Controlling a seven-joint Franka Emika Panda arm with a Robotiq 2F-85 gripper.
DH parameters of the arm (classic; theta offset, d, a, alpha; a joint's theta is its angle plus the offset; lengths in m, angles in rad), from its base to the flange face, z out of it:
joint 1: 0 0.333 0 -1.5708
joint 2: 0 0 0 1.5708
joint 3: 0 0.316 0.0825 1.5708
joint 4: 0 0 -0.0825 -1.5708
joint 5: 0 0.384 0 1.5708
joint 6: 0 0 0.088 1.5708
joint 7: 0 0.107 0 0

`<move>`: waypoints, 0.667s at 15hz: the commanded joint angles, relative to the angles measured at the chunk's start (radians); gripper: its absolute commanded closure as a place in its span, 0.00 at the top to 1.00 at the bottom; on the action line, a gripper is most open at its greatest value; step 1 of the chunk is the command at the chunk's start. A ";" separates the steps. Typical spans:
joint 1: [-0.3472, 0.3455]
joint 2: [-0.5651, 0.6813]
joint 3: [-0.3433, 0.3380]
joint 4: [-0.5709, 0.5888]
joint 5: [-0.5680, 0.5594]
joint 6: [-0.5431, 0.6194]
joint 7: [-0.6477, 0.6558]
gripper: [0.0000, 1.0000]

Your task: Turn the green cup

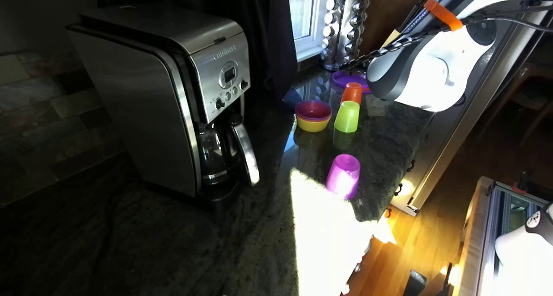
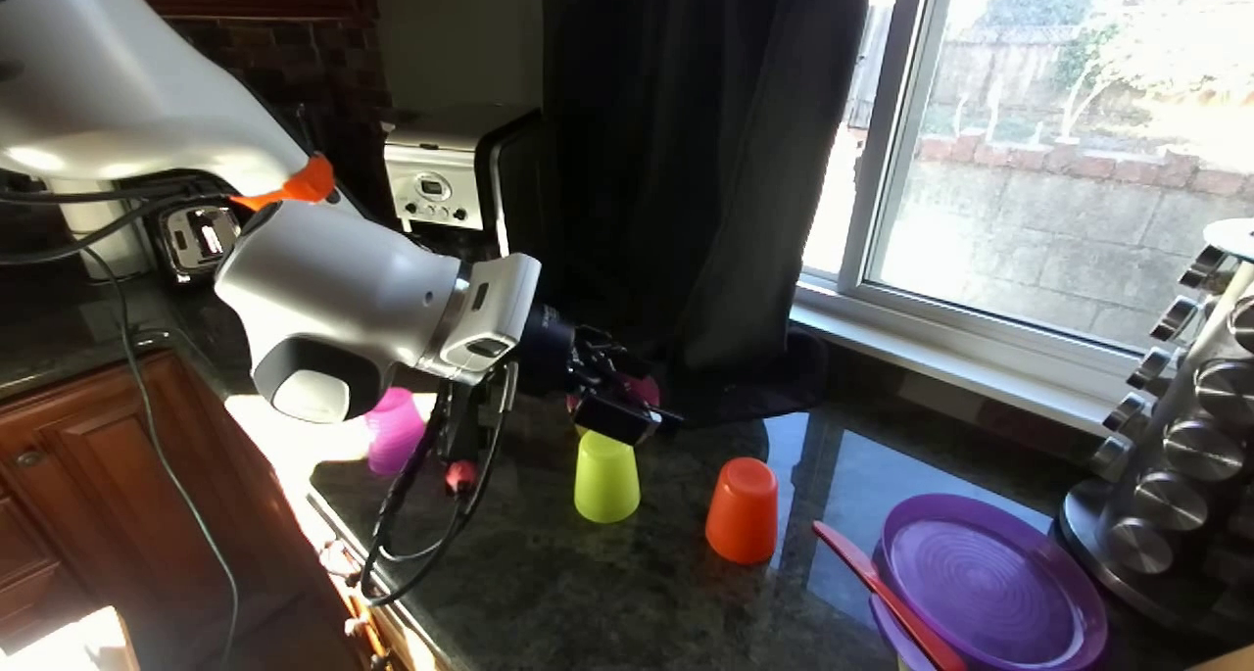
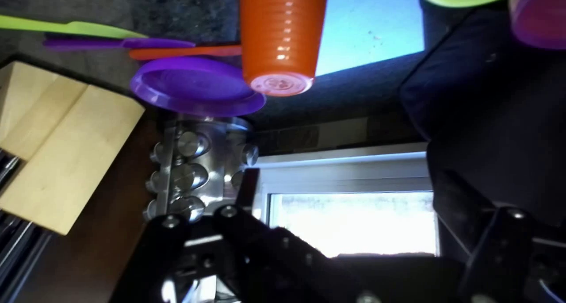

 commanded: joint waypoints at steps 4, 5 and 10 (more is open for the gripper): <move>0.022 -0.305 0.004 -0.064 -0.003 -0.389 -0.034 1.00; 0.030 -0.322 -0.010 -0.038 0.023 -0.468 -0.067 1.00; -0.026 -0.459 -0.080 -0.062 -0.037 -0.868 -0.097 1.00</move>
